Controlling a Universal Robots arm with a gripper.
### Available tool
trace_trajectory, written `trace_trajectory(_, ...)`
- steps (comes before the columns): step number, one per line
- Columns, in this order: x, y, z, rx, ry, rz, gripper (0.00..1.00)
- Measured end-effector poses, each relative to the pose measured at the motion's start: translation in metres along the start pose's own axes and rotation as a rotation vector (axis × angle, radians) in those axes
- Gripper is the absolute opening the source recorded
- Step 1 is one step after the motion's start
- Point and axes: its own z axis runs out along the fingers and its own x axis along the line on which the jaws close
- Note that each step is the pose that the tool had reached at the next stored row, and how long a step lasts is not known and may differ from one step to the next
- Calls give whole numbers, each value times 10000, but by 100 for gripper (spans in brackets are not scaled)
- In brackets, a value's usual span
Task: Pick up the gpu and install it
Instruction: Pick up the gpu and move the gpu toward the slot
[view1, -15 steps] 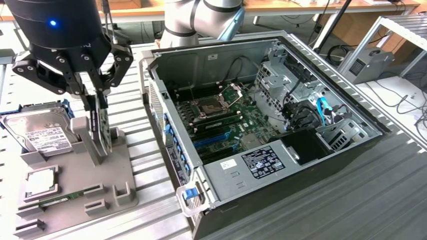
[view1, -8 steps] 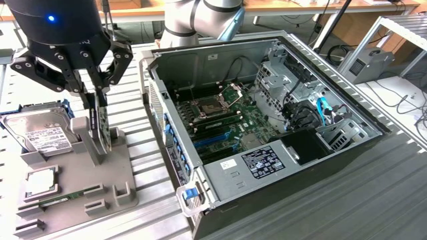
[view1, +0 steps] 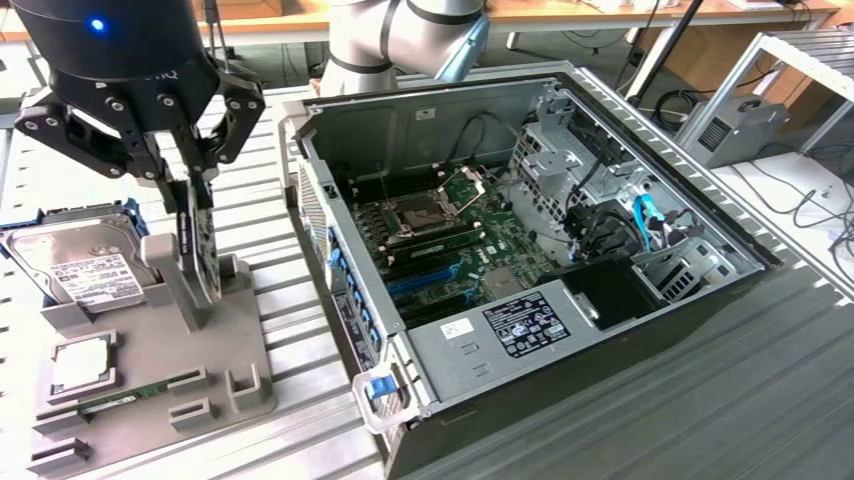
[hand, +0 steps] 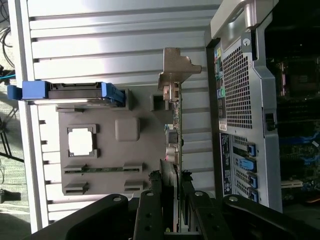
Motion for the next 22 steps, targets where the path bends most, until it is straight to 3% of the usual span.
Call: trace_trajectory(22,-5,7,-168,-1,0,-1,26)
